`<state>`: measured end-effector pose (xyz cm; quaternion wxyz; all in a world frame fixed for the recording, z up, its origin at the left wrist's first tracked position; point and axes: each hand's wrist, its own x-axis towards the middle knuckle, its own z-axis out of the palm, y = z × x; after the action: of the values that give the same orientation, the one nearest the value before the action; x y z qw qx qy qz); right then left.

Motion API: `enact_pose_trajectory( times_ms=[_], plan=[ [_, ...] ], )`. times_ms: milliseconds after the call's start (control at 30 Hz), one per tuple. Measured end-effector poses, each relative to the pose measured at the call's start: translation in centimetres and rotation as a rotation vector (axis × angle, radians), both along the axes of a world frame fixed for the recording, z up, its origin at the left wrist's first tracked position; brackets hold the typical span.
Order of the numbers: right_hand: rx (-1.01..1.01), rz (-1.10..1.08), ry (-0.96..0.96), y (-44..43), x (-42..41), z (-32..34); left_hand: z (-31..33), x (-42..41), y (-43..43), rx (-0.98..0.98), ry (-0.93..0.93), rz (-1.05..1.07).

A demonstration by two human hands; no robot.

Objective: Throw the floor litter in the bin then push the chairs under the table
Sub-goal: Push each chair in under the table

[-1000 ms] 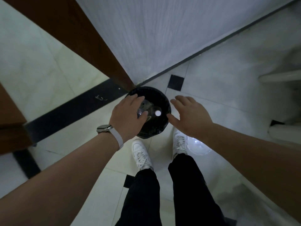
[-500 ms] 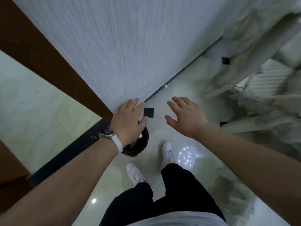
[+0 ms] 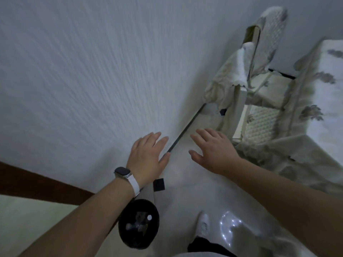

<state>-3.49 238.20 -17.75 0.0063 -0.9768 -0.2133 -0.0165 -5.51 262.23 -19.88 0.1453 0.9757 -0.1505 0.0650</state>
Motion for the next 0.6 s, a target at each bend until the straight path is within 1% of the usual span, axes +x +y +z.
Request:
enact_pose_trajectory(
  times_ms=[133,267,367,533,600],
  plan=[
    [0.054,-0.048,-0.059,-5.7,3.3,1.2,2.5,4.9,-5.3,0.013,-0.059,-0.054],
    [0.073,-0.104,-0.119,-11.2,6.1,2.1,4.4,9.1,-10.2,0.080,-0.110,-0.101],
    [0.071,-0.151,-0.146,-14.8,7.7,2.7,5.5,11.4,-13.8,0.092,-0.127,-0.156],
    [0.102,-0.232,-0.194,-17.6,9.5,2.8,6.3,14.3,-17.0,0.084,-0.171,-0.250],
    [0.105,-0.255,-0.185,-18.2,10.7,2.9,6.4,16.2,-17.7,0.066,-0.178,-0.285]
  ],
)
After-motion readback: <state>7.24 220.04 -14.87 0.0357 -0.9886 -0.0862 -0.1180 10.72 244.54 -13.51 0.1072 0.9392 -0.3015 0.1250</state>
